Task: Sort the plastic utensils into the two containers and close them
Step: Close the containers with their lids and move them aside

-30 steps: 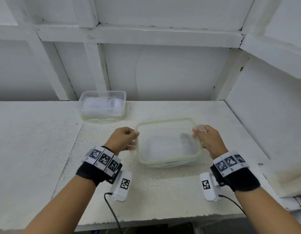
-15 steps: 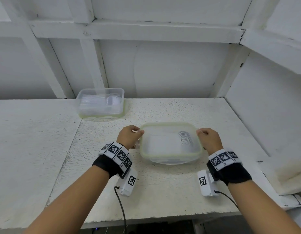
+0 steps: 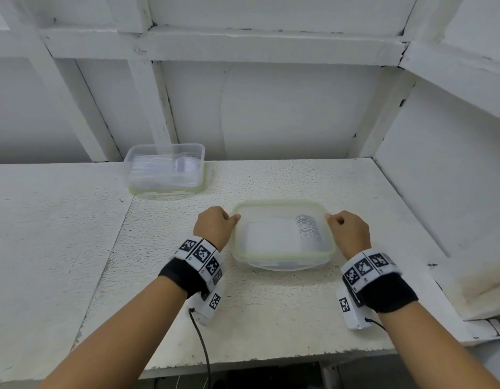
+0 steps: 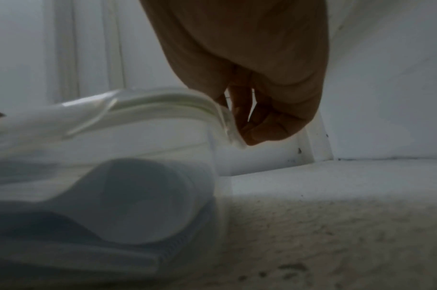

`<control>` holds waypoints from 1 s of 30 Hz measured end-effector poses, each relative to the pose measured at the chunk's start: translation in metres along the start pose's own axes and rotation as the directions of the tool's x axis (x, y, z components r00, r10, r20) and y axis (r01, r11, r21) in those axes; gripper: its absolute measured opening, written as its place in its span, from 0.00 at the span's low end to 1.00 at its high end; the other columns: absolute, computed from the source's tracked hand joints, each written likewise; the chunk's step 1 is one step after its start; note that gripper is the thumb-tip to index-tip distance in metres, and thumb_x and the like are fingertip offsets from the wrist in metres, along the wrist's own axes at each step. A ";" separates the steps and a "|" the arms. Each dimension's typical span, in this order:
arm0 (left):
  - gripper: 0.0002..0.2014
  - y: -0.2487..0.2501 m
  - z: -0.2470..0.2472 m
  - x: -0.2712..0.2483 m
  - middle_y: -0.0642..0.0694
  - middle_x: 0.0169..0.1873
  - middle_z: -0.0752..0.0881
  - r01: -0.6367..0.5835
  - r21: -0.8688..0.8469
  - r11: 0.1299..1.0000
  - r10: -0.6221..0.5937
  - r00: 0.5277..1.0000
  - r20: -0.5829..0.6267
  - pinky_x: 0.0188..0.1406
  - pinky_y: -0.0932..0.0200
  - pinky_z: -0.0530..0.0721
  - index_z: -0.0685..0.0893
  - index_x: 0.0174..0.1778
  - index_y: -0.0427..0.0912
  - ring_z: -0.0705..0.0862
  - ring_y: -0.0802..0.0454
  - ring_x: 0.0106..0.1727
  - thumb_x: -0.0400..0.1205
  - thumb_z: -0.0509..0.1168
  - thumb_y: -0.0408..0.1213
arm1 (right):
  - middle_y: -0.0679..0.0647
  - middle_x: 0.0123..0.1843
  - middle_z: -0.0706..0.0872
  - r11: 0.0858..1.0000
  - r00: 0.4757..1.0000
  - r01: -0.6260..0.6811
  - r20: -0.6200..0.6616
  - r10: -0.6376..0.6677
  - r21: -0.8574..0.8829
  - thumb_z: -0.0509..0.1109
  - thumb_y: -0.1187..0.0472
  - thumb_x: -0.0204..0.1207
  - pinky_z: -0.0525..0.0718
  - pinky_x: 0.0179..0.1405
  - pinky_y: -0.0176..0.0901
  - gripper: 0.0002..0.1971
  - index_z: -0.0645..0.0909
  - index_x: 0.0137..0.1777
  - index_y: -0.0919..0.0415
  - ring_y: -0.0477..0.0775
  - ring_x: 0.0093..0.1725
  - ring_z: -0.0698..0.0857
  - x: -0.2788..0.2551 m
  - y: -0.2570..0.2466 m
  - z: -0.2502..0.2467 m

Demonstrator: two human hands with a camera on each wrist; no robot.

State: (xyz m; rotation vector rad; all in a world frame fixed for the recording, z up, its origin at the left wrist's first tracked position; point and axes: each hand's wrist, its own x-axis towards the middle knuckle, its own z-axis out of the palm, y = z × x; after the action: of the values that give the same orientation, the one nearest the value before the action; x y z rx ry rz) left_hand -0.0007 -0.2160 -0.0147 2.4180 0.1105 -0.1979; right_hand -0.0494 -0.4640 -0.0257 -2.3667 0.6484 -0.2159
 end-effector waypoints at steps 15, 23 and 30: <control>0.13 -0.001 0.007 0.006 0.35 0.38 0.89 0.050 -0.210 0.976 -0.051 0.999 -0.001 0.47 0.45 0.88 0.88 0.39 0.32 0.88 0.39 0.41 0.80 0.67 0.40 | 0.49 0.23 0.70 0.986 0.999 -0.050 0.005 0.051 -0.159 0.60 0.56 0.83 0.60 0.24 0.38 0.25 0.65 0.22 0.56 0.47 0.25 0.67 0.001 -0.004 -0.003; 0.13 -0.001 0.007 0.004 0.40 0.41 0.88 0.057 -0.156 0.986 -0.058 0.998 0.003 0.49 0.47 0.87 0.84 0.41 0.37 0.87 0.42 0.42 0.81 0.65 0.45 | 0.53 0.29 0.75 0.995 0.998 -0.040 0.050 0.044 -0.089 0.58 0.57 0.84 0.65 0.28 0.40 0.21 0.71 0.29 0.63 0.56 0.37 0.74 0.000 -0.004 -0.002; 0.21 0.001 0.001 0.003 0.38 0.59 0.81 0.160 -0.414 0.896 -0.095 0.980 0.174 0.52 0.48 0.85 0.74 0.70 0.36 0.82 0.42 0.59 0.82 0.64 0.38 | 0.58 0.46 0.82 0.940 0.963 -0.183 0.243 0.114 0.287 0.62 0.55 0.82 0.84 0.51 0.53 0.16 0.82 0.52 0.70 0.56 0.45 0.80 0.005 0.006 -0.009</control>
State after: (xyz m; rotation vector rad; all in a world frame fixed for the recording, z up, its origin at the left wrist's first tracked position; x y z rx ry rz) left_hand 0.0023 -0.2175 -0.0155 1.9515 0.2218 -0.3743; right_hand -0.0499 -0.4757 -0.0228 -1.9961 0.6323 0.0180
